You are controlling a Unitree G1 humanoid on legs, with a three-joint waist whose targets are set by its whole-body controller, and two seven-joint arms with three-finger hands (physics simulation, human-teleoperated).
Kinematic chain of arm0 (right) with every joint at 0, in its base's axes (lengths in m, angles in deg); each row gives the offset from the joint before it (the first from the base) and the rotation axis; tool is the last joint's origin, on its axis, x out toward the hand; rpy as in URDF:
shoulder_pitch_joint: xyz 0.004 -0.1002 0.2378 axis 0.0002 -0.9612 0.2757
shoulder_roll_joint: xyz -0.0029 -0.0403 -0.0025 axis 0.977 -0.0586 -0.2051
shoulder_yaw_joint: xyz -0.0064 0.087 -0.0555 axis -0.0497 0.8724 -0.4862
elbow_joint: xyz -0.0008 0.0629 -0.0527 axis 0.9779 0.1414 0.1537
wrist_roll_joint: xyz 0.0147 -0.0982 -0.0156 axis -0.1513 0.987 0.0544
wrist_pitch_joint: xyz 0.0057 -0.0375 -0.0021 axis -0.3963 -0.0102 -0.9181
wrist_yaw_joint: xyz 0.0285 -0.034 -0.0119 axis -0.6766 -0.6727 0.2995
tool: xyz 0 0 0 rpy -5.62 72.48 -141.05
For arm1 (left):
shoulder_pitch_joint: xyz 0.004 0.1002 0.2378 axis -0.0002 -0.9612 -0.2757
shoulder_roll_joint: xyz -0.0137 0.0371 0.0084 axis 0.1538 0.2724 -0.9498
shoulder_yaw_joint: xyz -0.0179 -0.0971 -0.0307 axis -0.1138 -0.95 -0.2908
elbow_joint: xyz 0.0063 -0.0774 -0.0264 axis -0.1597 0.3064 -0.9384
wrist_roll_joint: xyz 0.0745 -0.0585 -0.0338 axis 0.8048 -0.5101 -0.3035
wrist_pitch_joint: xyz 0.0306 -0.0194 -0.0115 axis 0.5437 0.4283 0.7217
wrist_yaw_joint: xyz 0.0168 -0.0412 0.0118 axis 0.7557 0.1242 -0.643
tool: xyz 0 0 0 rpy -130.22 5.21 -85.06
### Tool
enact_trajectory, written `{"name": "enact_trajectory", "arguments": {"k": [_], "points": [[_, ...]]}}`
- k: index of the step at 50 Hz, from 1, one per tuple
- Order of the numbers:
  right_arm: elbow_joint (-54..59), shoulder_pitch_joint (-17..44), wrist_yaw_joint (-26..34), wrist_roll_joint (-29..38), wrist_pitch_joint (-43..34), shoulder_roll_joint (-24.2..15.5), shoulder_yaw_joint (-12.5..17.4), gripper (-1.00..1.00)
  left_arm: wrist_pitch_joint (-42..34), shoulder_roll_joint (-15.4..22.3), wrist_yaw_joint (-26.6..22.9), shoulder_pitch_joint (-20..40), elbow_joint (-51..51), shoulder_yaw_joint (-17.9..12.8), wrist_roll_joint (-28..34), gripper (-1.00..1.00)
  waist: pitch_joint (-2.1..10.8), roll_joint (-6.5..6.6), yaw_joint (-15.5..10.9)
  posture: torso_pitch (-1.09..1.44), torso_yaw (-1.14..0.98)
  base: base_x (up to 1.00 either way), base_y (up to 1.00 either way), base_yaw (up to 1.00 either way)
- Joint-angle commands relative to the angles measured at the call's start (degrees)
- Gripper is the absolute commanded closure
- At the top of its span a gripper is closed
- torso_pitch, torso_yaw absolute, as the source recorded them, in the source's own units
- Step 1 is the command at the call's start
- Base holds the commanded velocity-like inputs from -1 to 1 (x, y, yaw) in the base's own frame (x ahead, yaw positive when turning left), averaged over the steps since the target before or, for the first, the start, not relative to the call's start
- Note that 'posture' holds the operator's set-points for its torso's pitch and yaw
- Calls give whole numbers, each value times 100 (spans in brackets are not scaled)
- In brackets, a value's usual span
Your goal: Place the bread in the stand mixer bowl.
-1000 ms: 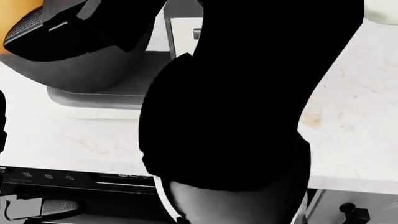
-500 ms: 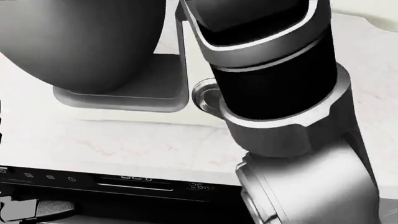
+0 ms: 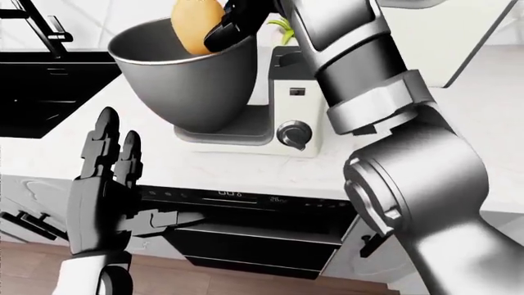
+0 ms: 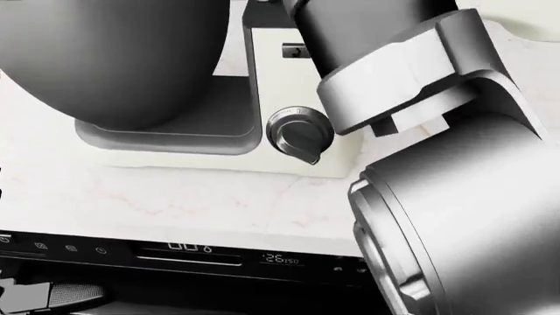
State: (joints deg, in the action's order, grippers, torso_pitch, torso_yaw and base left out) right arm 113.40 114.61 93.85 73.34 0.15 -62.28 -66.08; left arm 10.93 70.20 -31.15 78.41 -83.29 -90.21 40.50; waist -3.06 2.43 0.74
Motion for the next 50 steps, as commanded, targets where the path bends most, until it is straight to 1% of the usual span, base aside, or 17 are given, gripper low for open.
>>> {"name": "enact_trajectory", "arguments": {"k": [1,2,15,21,22,25,26,27,29,32,34,36,41,42,43,45,50], "points": [[-165,202,-34,25,204,-34,5,-90,172,37,-1,82,-172,-33,-16,-100,128,21,-5,0,0,0,0,0],[-166,194,-35,26,209,-33,8,-100,176,37,-1,78,-170,-30,-13,-100,126,21,-8,0,0,0,0,0],[-188,180,-97,-22,285,-33,43,-100,159,46,16,105,-161,-33,-19,-100,127,5,-22,0,0,0,0,0],[-391,55,-111,-45,218,-38,34,-100,157,49,26,111,-159,-34,-20,-100,129,-4,-30,0,0,0,0,0],[-494,21,-110,-48,169,-33,28,-100,-112,119,88,289,-253,-96,-82,-100,130,-6,-31,0,0,0,0,0],[-876,-119,-102,-51,-17,-22,1,-100,149,64,39,136,-146,-45,-33,-100,129,-10,-36,0,0,0,0,0],[-1034,-176,-91,-45,-101,-18,-14,-100,16,98,69,216,-201,-73,-63,-100,127,-14,-35,0,0,0,0,0],[-1186,-229,-82,-36,-184,-14,-27,-100,110,79,53,162,-160,-48,-39,-100,129,-15,-35,0,0,0,0,0],[-1578,-346,-41,-5,-397,-17,-61,-100,-142,148,113,323,-245,-110,-103,-100,131,-16,-40,0,0,0,0,0],[-2006,-490,-2,35,-626,-13,-82,-100,98,99,73,189,-143,-48,-48,-100,122,-26,-48,0,0,0,0,0],[-2313,-581,34,60,-787,-10,-97,-100,-161,162,133,341,-249,-107,-113,-100,121,-30,-52,0,0,0,0,0],[-2723,-694,78,108,-1013,-13,-123,-100,174,87,70,158,-105,-28,-33,-100,121,-34,-63,0,0,0,0,0],[-3741,-939,226,264,-1593,-8,-199,-100,230,74,67,141,-73,19,8,-100,119,-51,-73,0,0,0,0,0],[-3908,-963,247,283,-1689,-6,-186,-100,241,70,63,137,-67,24,11,-100,117,-54,-76,0,0,0,0,0],[-4013,-971,267,299,-1750,-11,-183,-100,4,122,110,260,-180,-25,-42,-100,115,-58,-77,0,0,0,0,0],[-4260,-934,326,340,-1930,-31,-194,-100,194,77,67,147,-105,5,-5,-100,113,-57,-77,0,0,0,0,0],[-4912,-948,493,493,-2348,-61,-236,-100,184,76,63,138,-134,-39,-12,-100,98,-59,-81,0,0,0,0,0]]}}
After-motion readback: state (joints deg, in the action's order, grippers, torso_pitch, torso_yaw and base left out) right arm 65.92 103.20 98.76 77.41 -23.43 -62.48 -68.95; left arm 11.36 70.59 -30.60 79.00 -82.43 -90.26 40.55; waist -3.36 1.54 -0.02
